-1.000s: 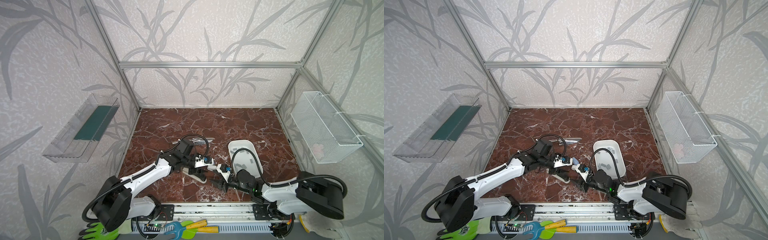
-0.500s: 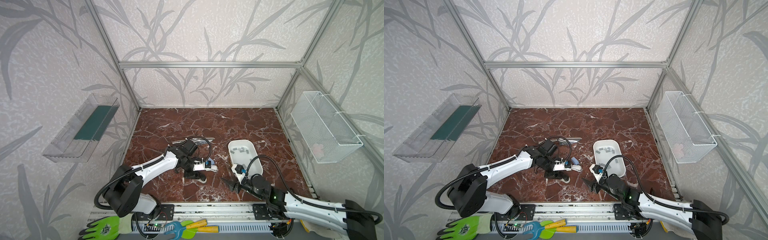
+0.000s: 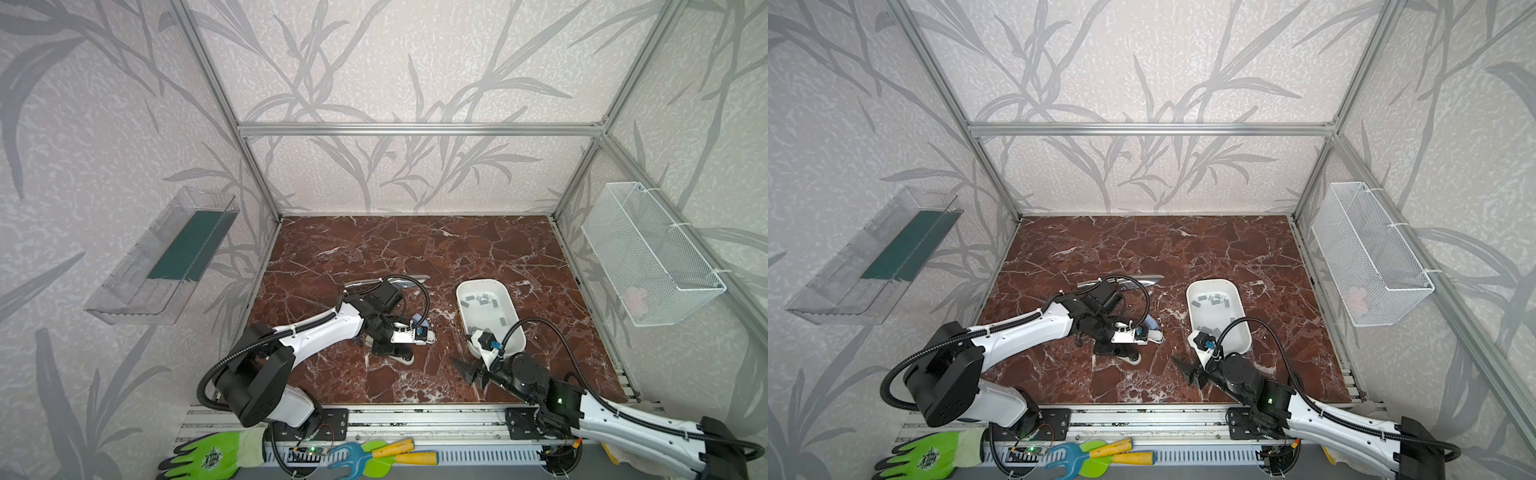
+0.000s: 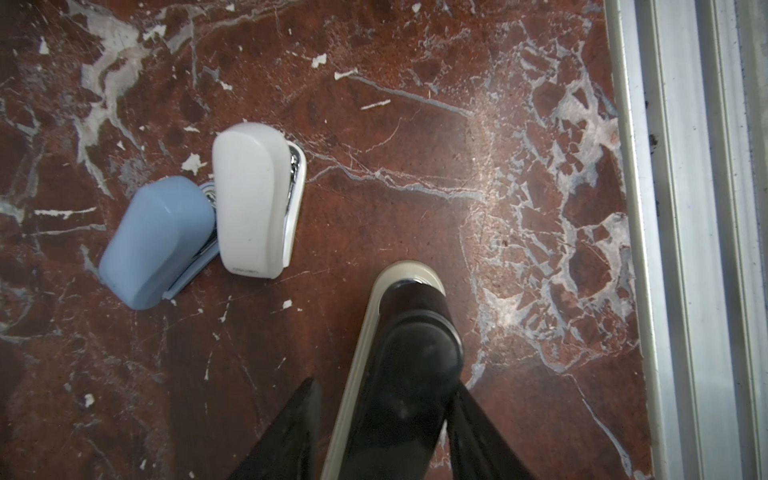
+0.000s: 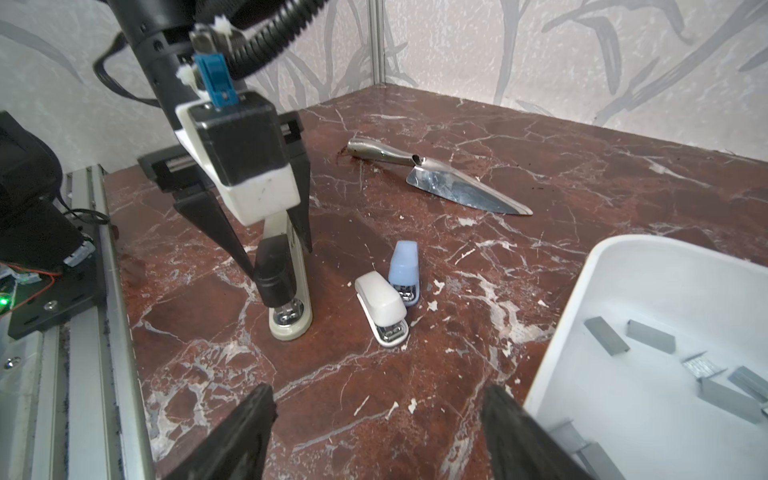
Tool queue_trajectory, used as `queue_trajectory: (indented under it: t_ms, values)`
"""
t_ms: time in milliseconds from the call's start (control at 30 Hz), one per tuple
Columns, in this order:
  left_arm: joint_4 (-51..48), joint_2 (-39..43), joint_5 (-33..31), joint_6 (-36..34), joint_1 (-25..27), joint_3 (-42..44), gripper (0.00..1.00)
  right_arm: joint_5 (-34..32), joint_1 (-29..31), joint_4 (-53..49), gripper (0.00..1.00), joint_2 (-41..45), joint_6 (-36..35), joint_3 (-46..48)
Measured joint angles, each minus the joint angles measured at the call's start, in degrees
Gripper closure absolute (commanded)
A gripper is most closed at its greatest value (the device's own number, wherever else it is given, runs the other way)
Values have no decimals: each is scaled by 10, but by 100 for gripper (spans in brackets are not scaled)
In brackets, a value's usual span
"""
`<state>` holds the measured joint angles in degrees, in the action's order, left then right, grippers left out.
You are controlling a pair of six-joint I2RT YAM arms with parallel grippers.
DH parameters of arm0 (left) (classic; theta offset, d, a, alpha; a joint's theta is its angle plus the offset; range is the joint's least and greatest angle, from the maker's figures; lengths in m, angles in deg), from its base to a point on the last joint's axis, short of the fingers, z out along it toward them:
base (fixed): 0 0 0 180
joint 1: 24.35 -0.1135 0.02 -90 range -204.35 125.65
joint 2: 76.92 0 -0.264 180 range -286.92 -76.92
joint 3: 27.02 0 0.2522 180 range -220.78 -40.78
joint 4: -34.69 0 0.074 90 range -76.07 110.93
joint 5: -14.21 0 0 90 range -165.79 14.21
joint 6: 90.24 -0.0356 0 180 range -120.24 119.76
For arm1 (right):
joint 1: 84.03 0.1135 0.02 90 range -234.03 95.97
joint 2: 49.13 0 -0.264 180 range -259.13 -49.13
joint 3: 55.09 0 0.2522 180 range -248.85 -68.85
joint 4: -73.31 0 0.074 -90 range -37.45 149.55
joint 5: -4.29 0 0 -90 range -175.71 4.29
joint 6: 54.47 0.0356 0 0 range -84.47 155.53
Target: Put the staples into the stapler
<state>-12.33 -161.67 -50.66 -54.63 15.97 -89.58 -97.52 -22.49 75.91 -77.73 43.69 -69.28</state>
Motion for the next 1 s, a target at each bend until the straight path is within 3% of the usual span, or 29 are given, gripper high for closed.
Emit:
queue_trajectory:
  t_ms: [133, 267, 300, 367, 433, 733, 1000]
  values:
    - [0, -18, 3, -2, 3, 0, 50, -2, 0, 2, 21, -37, 0, 0]
    - [-1, -41, 7, -9, 4, -5, 62, -2, 0, 5, 21, -51, 0, 0]
    - [-2, -46, 7, -13, 5, -7, 68, -2, 0, 5, 21, -51, 0, 0]
    - [-1, -48, 10, -15, 6, -10, 92, -2, 0, 6, 21, -50, 0, 0]
    - [-8, -47, 15, -23, 6, -16, 100, 2, 0, 6, 21, -48, 0, 0]
    - [-5, 21, 47, -32, 6, -24, 100, 89, 0, 54, 32, -82, -21, -20]
    - [97, 140, 115, 4, 6, 39, 100, 163, 0, 111, 38, -188, -50, -105]
